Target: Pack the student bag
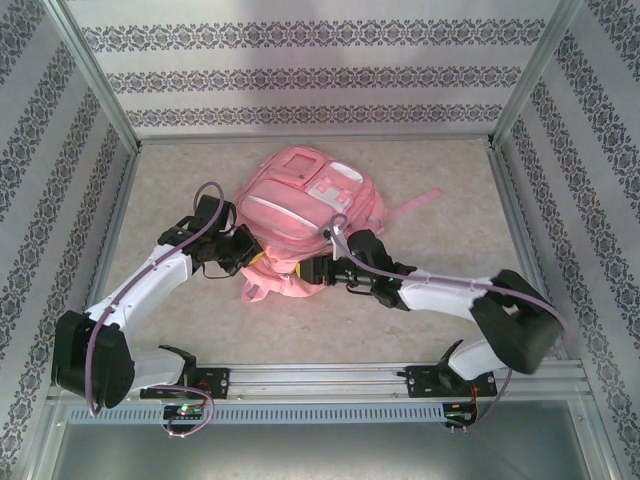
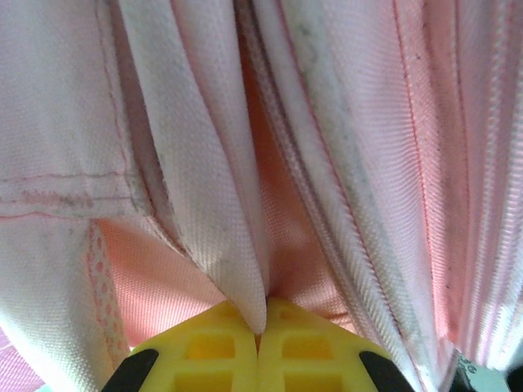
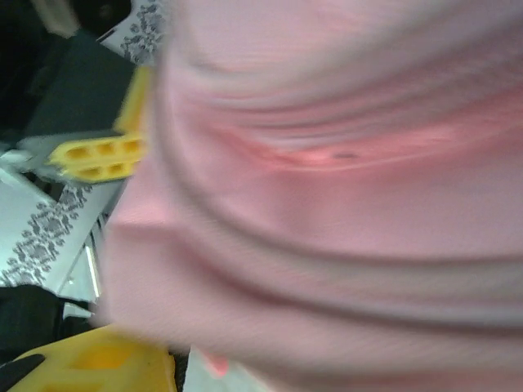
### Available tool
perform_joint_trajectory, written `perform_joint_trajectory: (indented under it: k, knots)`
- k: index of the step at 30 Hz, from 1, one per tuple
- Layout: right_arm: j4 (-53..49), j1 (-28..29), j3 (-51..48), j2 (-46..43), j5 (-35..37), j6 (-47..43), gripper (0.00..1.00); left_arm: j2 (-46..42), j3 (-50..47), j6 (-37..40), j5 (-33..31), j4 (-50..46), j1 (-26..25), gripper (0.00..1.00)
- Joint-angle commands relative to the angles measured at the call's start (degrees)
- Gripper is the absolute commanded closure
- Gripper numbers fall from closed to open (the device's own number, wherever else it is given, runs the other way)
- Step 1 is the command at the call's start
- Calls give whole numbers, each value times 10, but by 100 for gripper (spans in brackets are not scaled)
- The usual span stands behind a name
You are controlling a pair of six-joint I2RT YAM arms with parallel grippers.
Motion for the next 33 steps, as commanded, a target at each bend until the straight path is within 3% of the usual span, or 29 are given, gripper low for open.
perform_joint_trajectory:
  k: [1,6,15,33]
  knots:
    - [-94,29,-12,-71,68,-64,48,-17,22,8,32,8,-10,100]
    - [-139,63,-13,-98,98,-42,51,-16,24,5,29,9,-11,100]
    - [-172,110,32,-34,150,-26,54,-16,29,3,26,4,-12,100]
    - [-194,123,96,40,167,-49,56,-20,21,-4,30,7,-12,100]
